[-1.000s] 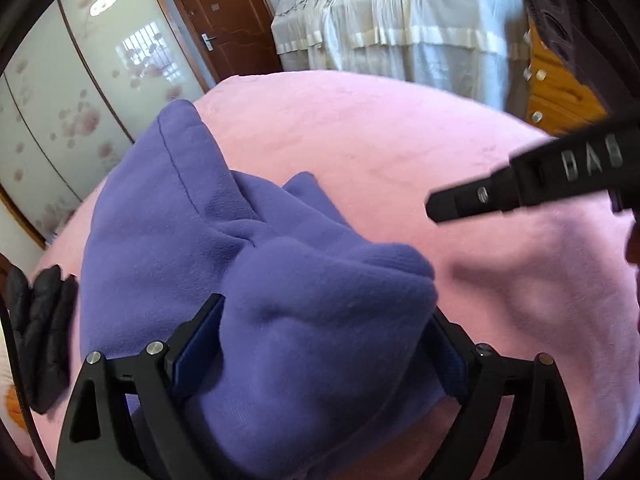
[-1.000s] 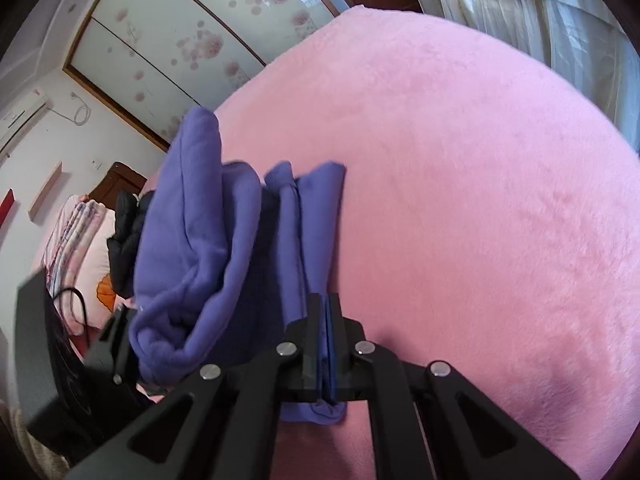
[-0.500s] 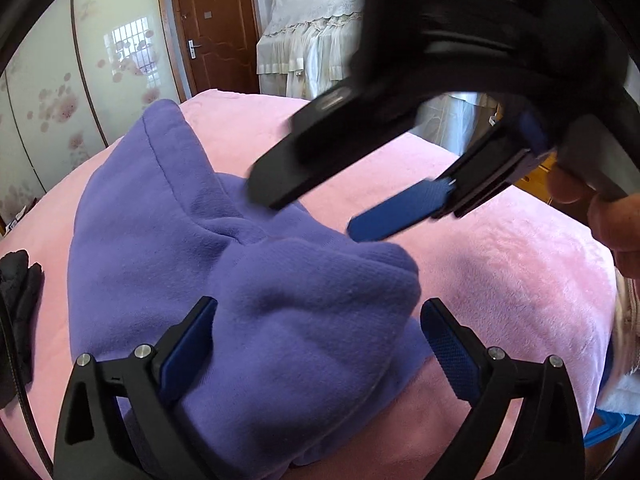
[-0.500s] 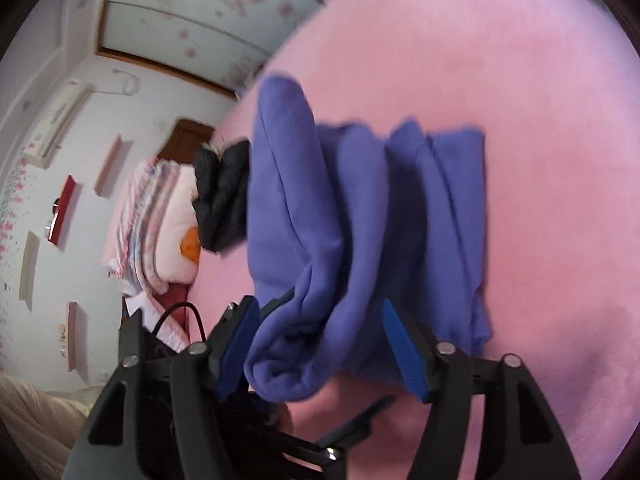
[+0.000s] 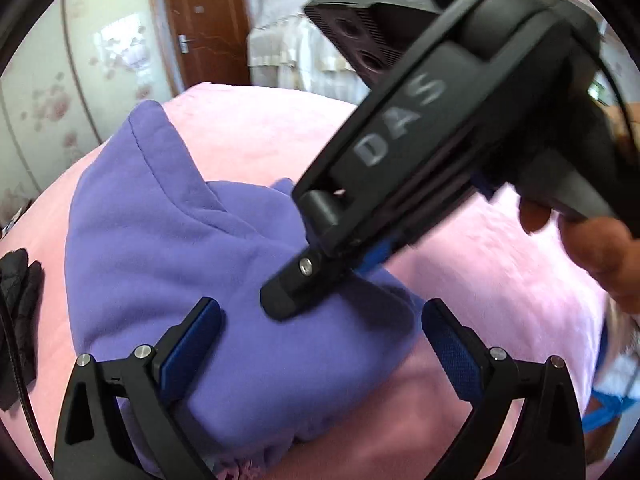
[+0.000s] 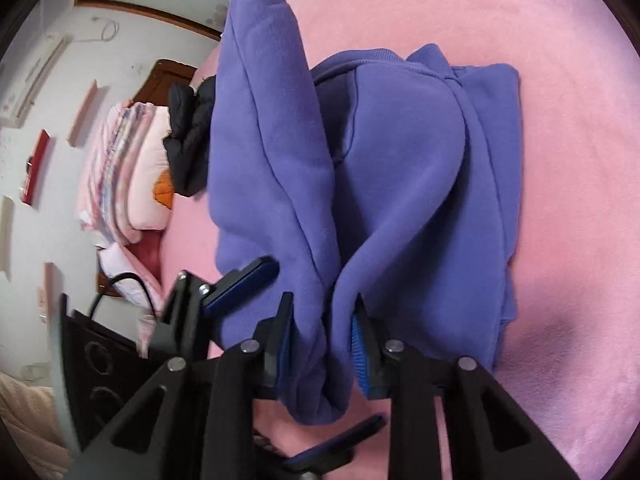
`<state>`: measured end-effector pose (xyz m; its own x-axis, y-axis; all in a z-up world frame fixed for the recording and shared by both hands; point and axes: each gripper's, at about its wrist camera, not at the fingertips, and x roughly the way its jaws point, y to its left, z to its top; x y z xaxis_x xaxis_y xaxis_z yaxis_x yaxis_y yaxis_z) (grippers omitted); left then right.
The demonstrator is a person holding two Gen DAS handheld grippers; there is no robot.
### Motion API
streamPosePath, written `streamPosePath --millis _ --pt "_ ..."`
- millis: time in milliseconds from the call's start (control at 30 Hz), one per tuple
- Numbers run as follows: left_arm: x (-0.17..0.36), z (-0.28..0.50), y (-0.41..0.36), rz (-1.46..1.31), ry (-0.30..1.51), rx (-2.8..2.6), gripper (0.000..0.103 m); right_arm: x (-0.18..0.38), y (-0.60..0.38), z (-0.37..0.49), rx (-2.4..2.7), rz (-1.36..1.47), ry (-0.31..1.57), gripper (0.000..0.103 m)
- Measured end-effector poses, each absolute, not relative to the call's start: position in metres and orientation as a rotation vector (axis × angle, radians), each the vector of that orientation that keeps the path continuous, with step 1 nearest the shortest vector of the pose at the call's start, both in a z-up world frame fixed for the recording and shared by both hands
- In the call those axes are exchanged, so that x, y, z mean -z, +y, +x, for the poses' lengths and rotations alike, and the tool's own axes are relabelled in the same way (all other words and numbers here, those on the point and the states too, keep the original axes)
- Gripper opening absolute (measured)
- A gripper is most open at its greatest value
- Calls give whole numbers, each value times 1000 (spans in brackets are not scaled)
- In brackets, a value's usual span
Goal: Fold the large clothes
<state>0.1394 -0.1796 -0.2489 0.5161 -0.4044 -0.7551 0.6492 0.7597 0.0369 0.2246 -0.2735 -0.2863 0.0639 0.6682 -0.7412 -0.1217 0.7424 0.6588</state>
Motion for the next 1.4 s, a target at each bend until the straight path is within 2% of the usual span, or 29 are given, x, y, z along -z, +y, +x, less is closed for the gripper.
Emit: streamPosePath --millis 233,433,533,600,633,733,867,933,1067,1200,1267,1300,1333,1400 --pt "210 118 -144 319 799 767 100 260 -292 216 -525 393 1293 18" --pt "205 176 -75 71 862 549 100 291 -308 198 -403 373 1320 19" --pt "219 218 -49 -78 902 413 91 304 -307 196 -367 388 1298 19" --pt "235 241 -38 -153 936 357 76 312 -308 193 -335 405 1281 19" --pt "245 251 -34 -170 958 331 73 314 -309 191 -322 408 1276 19" --pt "265 267 -41 -203 992 298 73 319 -308 184 -278 397 1248 19" --pt "280 268 -57 -27 980 253 73 330 -308 181 -234 417 1227 19" --pt "292 272 -60 -34 1023 261 73 338 -304 182 -219 418 1222 19" --pt "307 281 -60 -60 1051 280 79 350 -302 181 -220 447 1189 19" --pt "303 280 -61 -57 1037 281 80 333 -307 178 -239 419 1190 21" --pt "298 279 -57 -46 1030 270 81 318 -308 173 -236 370 1189 28" --pt "296 283 -61 -35 1027 268 81 306 -306 172 -214 328 1181 39" --pt "291 283 -61 -15 1019 259 82 292 -309 170 -197 293 1154 42" --pt "281 282 -63 42 1010 251 82 264 -316 171 -169 267 1079 42"
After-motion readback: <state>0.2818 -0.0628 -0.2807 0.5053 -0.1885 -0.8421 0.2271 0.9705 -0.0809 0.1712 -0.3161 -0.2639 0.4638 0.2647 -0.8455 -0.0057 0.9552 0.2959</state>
